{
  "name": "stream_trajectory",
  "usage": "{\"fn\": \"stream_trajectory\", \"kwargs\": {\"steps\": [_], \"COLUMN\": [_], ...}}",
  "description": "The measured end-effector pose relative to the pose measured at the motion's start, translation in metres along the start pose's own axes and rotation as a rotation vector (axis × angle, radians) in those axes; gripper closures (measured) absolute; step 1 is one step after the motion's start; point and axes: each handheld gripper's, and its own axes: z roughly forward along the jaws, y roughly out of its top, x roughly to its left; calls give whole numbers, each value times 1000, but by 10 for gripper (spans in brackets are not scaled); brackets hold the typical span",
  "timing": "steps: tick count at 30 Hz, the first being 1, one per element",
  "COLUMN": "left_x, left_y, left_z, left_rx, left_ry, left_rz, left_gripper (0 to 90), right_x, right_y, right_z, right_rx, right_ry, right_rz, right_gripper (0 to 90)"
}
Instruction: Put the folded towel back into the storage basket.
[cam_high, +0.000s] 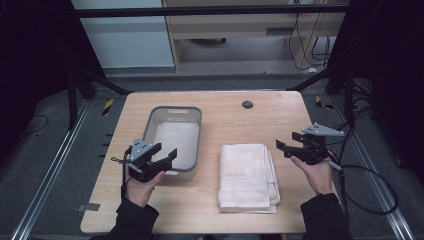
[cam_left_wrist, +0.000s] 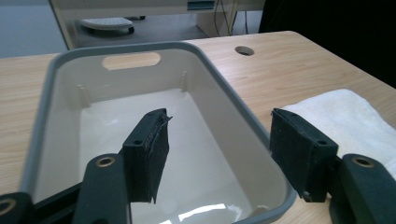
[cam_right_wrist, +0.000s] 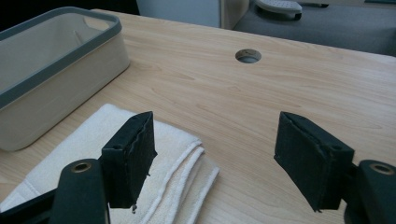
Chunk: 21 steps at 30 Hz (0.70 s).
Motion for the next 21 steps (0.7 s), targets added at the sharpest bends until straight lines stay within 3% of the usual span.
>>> {"fn": "stream_trajectory", "kwargs": {"steps": [21], "left_x": [-58], "left_y": [-5], "left_z": [33], "left_rx": [60], "left_ry": [-102], "left_rz": [81], "left_gripper": [379], "right_x": [6], "right_y": [-2], "right_z": [12], "right_rx": [5], "right_ry": [39], "right_rz": [-32], "right_gripper": [290]}}
